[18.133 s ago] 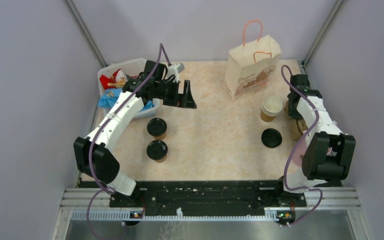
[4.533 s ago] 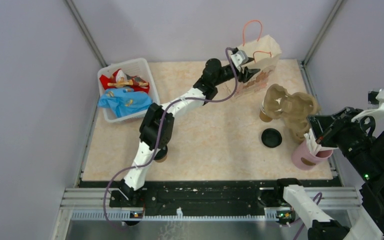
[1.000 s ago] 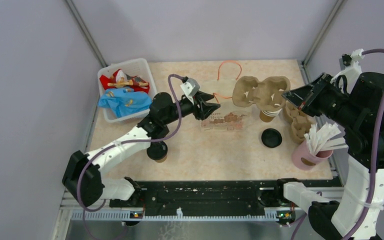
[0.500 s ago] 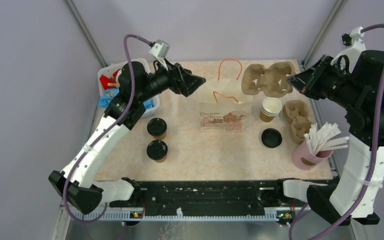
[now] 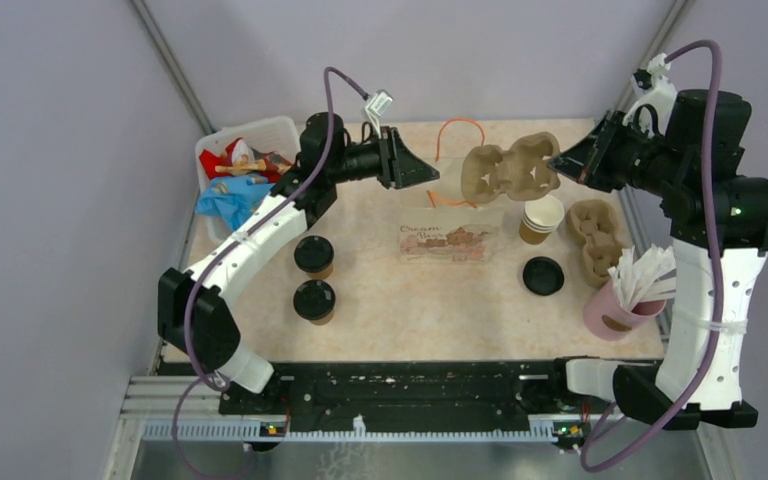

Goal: Pack the takeout coffee

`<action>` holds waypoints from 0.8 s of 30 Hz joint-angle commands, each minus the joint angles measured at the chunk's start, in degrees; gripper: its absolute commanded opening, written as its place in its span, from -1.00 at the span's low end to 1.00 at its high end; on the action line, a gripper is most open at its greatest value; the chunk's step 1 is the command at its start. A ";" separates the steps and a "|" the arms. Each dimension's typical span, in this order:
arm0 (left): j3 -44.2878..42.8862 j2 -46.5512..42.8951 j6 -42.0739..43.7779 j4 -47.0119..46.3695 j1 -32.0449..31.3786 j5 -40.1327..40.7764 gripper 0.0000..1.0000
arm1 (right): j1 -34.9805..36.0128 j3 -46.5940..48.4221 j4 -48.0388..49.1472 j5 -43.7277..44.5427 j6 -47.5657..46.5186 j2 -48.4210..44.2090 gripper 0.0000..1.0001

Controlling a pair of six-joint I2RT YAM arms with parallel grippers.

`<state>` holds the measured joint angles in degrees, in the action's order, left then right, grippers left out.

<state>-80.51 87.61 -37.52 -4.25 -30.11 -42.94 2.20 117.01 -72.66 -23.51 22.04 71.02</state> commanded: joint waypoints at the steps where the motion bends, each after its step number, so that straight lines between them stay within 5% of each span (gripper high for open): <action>1: 0.24 0.10 -1.92 -5.74 -0.91 -5.04 -0.27 | -0.09 0.14 3.20 -1.90 0.07 1.44 -1.00; 11: 5.97 -4.37 4.43 -2.65 -6.47 -1.35 -0.42 | 1.76 1.23 -0.52 -2.11 2.79 7.16 -1.00; 24: 9.89 -7.91 11.70 3.61 -7.21 5.81 -0.44 | 11.95 -4.67 10.20 0.04 13.70 12.74 -1.00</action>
<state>-70.76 82.02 -29.63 -1.50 -37.26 -40.27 13.80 114.74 -67.94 -23.42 32.29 83.05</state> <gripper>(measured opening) 0.280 0.008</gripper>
